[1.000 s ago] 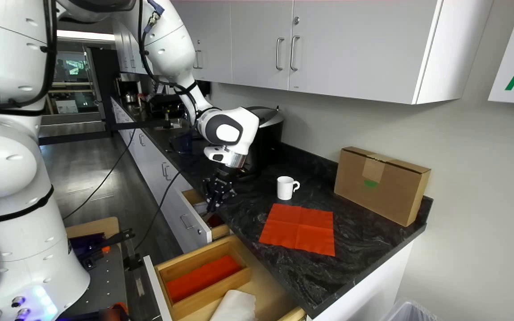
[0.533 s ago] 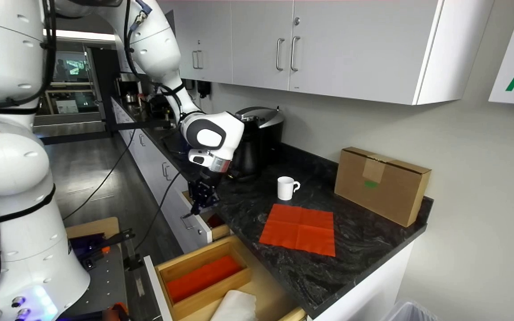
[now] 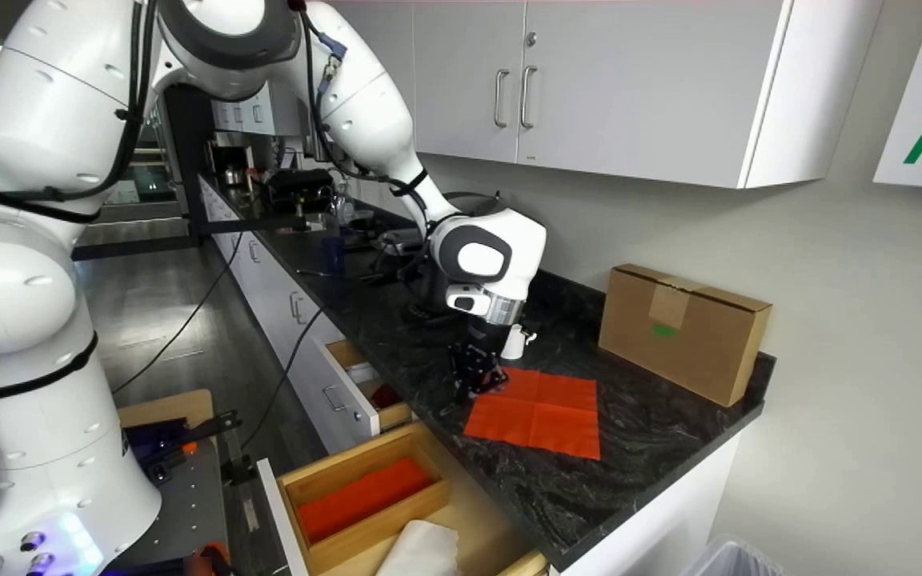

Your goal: Pick up the fork and put it in the box that is inside the drawer

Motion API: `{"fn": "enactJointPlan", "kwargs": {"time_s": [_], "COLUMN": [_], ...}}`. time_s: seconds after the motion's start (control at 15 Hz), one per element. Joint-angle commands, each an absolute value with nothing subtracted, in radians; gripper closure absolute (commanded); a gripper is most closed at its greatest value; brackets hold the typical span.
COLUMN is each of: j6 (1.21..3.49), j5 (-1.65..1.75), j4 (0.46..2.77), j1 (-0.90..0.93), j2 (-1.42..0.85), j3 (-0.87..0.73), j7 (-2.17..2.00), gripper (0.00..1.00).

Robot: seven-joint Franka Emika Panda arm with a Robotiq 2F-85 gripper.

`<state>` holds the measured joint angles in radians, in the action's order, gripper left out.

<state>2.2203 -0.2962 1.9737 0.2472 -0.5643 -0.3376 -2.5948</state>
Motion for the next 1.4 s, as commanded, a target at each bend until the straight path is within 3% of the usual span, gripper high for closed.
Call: {"fn": "enactJointPlan", "kwargs": {"time_s": [0.0,0.53,1.33], "j6": [2.083,1.977,2.001], "j5": [-0.265,-0.21,-0.178], "j4": [1.721,1.458,1.561], "j1": [0.111,0.069,0.14], "j2": [-0.701,-0.848,-0.762], "j3": [-0.21,-0.15,-0.186], "j7": [-2.616,-2.602,-2.61], "gripper": [0.96,0.96,0.96]}}
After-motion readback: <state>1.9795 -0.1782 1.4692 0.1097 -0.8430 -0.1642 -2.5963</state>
